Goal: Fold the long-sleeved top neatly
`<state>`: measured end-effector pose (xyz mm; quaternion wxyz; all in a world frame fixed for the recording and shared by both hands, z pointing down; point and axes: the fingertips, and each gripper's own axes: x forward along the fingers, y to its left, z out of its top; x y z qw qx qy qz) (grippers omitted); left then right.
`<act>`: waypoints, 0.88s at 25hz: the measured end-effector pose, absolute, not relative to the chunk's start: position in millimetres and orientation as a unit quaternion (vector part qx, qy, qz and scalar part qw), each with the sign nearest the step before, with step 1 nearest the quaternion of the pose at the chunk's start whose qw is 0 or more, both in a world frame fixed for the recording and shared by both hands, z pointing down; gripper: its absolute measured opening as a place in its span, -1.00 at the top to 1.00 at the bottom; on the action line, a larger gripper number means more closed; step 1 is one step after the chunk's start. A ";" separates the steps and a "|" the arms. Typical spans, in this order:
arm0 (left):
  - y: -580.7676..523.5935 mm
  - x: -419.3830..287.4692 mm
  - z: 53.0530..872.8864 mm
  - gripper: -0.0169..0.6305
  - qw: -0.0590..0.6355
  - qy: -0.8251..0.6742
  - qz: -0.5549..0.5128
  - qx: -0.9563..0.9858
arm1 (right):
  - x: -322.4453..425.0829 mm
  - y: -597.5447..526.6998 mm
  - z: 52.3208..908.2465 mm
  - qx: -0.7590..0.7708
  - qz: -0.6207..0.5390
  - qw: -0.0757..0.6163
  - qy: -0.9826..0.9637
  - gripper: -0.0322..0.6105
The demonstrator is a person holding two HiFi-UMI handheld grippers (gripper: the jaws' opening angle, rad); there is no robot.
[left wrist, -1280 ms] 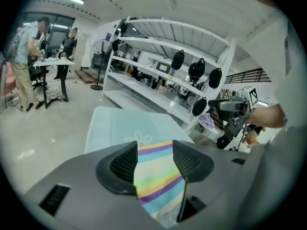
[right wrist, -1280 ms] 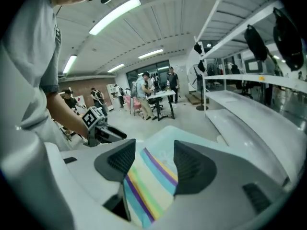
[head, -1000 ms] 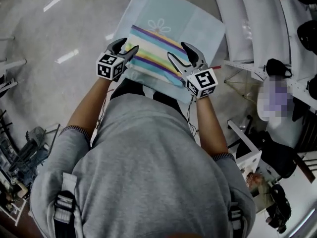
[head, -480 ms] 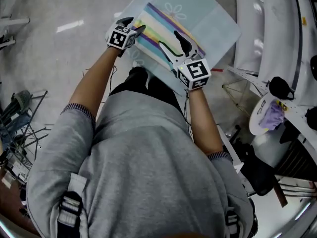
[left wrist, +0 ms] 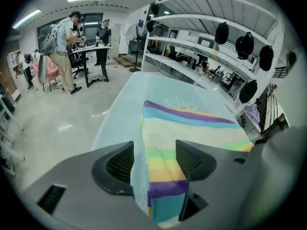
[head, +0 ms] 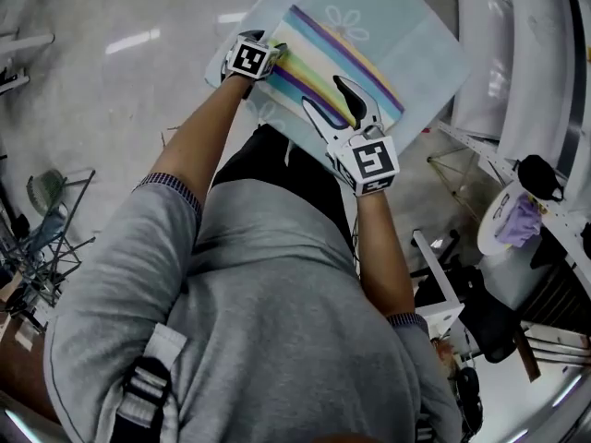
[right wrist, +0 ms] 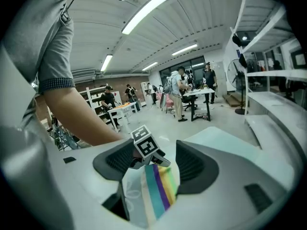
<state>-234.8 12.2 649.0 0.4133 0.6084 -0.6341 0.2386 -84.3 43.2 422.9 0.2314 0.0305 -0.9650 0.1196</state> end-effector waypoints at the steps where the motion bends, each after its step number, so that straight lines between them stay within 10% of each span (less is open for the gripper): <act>1: 8.5 -231.2 652.8 0.03 0.412 -0.632 0.243 0.610 | -82.0 42.2 425.4 0.033 0.121 0.233 -0.964 -0.01; 22: 2.2 -214.8 679.7 0.33 0.397 -0.651 0.262 0.591 | -53.7 37.8 445.7 0.106 0.150 0.247 -0.951 0.01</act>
